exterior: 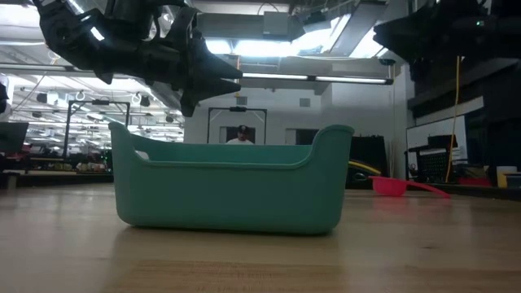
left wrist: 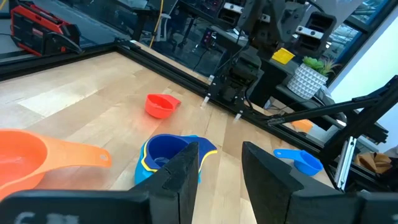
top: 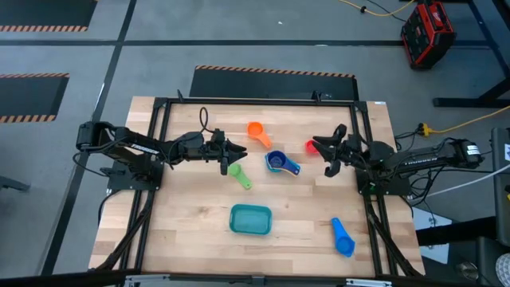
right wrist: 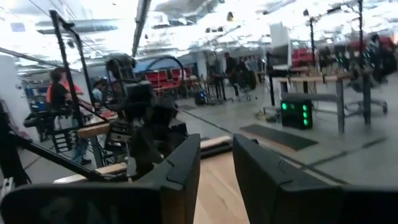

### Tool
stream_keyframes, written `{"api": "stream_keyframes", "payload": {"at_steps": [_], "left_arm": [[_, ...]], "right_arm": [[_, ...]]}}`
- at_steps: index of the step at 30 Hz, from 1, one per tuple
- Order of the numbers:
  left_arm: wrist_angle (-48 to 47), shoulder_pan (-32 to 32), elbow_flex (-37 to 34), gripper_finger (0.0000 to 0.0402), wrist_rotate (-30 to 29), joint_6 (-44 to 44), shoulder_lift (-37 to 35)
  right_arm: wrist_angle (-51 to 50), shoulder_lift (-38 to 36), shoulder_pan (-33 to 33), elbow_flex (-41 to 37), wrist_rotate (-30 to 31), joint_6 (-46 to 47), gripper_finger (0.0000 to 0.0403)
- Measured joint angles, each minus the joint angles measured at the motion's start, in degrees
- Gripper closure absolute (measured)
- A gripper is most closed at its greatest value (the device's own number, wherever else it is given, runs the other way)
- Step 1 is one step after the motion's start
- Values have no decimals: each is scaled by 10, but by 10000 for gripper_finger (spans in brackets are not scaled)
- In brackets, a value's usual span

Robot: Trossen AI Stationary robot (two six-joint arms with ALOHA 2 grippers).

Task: Nest measuring cups in basket
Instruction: Stack the orange measuring cup on top of the dark blue measuring cup

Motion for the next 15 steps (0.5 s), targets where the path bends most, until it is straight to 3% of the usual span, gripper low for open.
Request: {"api": "stream_keyframes", "payload": {"at_steps": [4, 9, 15], "left_arm": [[0, 0, 0, 286, -1, 0, 0], [1, 0, 0, 286, -6, 0, 0], [1, 0, 0, 286, -6, 1, 0]], "right_arm": [[-8, 5, 0, 0, 5, 6, 303], [27, 18, 0, 0, 57, 23, 303], [71, 33, 0, 0, 58, 19, 303]]}}
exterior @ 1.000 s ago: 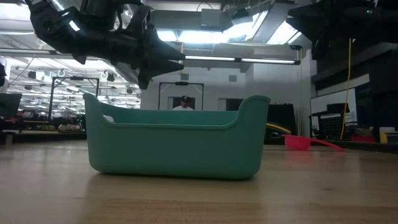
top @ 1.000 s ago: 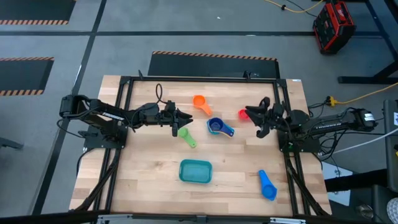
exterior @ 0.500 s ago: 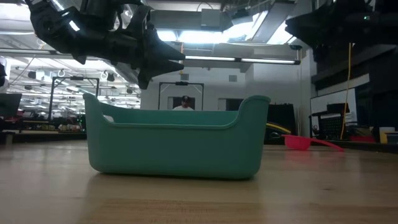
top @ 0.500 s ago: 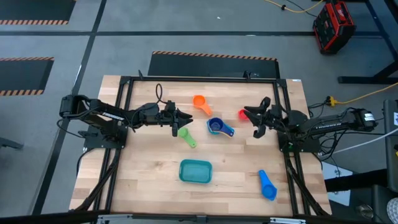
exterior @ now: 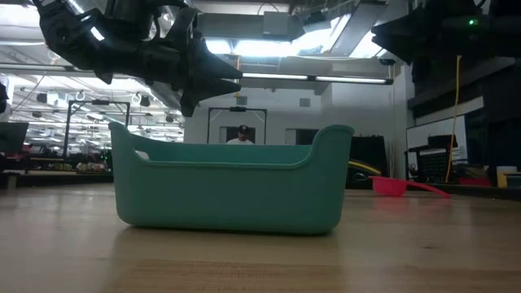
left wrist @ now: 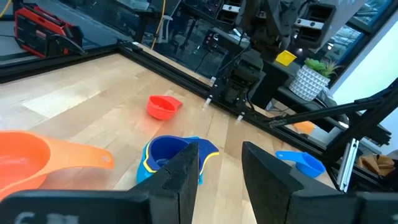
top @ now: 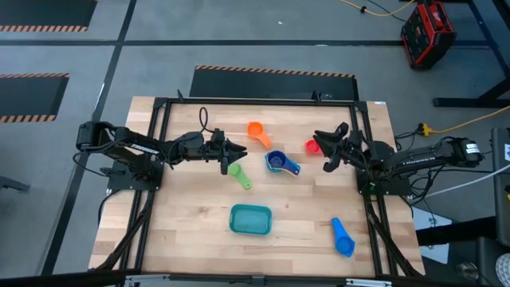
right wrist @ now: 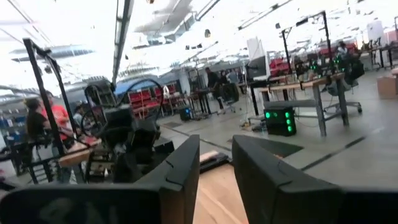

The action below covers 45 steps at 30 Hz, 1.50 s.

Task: Nest measuring cups in basket
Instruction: Stack the orange measuring cup on top of the dark blue measuring cup

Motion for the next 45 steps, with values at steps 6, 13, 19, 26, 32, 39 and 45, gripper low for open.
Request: {"api": "stream_keyframes", "payload": {"at_steps": [6, 13, 19, 26, 32, 39, 45], "left_arm": [[0, 0, 0, 286, 0, 0, 0], [1, 0, 0, 286, -1, 0, 0], [1, 0, 0, 286, -1, 0, 0], [0, 0, 0, 286, 0, 0, 0], [-1, 0, 0, 286, 0, 0, 0], [-2, 0, 0, 286, 0, 0, 0], [-7, 0, 0, 286, 0, 0, 0]], "right_arm": [[-12, 25, -6, 57, -2, -32, 303], [-302, 114, -70, 248, -2, 5, 303], [-495, 241, -155, 399, -45, 70, 303], [-514, 400, -228, 503, -176, 76, 303], [-515, 514, -257, 558, -198, 78, 303], [-518, 611, -277, 600, -251, 98, 303], [-520, 653, -287, 604, -258, 108, 303]]}}
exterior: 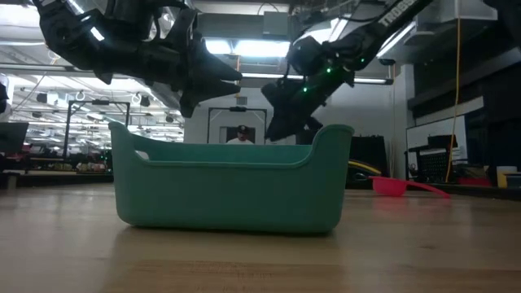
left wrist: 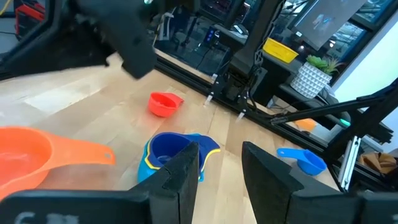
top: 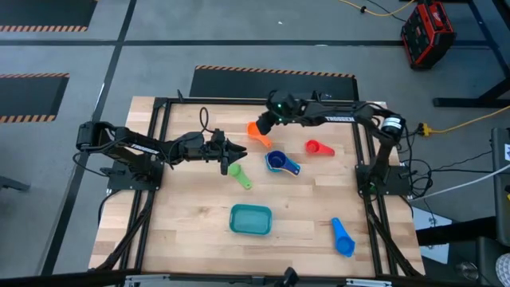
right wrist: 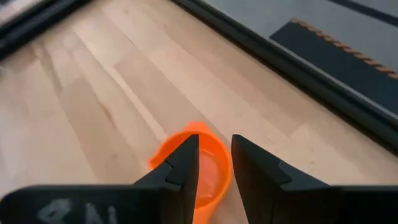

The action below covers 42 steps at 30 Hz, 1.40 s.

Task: Nest measuring cups in basket
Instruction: Stack the orange measuring cup on top of the dark blue measuring cup

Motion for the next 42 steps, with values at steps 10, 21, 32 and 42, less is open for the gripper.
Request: {"api": "stream_keyframes", "payload": {"at_steps": [10, 21, 32, 42], "left_arm": [[-4, 0, 0, 286, 0, 0, 0], [-4, 0, 0, 286, 0, 0, 0], [-3, 0, 0, 286, 0, 0, 0], [-4, -1, 0, 286, 0, 0, 0]], "right_arm": [[-1, 36, -2, 0, 0, 15, 303], [-9, 65, -2, 0, 0, 15, 303], [-15, 70, -2, -1, 0, 15, 303], [-16, 87, -2, -2, -10, 15, 303]]}}
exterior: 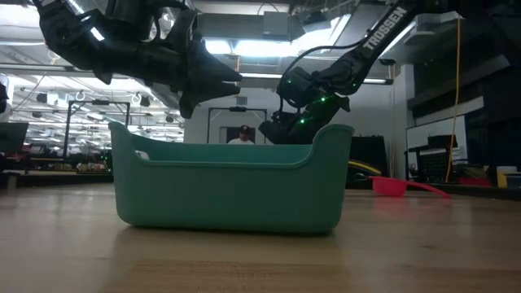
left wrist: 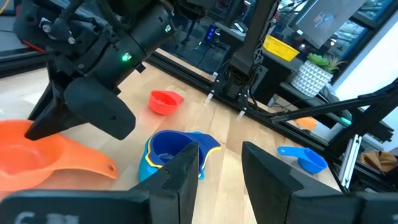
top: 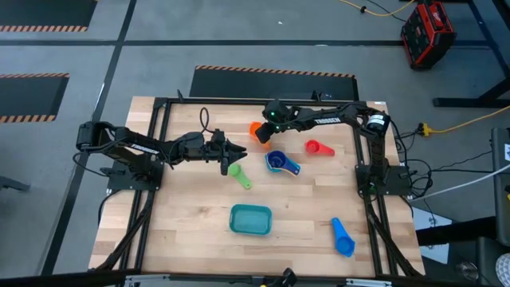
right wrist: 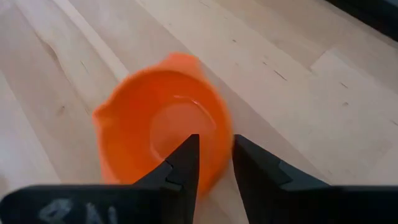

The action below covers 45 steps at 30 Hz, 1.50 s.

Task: Nest measuring cups in basket
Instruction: Stack the orange measuring cup on top of the dark blue measuring cup

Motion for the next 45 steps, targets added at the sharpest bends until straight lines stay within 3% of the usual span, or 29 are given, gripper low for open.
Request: {"api": "stream_keyframes", "payload": {"at_steps": [10, 20, 28, 37, 45], "left_arm": [[0, 0, 0, 286, 0, 0, 0], [0, 0, 0, 286, 0, 0, 0], [0, 0, 0, 286, 0, 0, 0], [0, 0, 0, 286, 0, -1, 0], [0, 0, 0, 286, 0, -1, 0]], "right_arm": [[-12, 0, 0, 0, 0, 0, 307], [-14, 0, 0, 0, 0, 18, 332], [-9, 0, 0, 0, 0, 27, 389], [-7, -1, -1, 1, 0, 8, 392], [-30, -68, -24, 1, -63, -34, 392]]}}
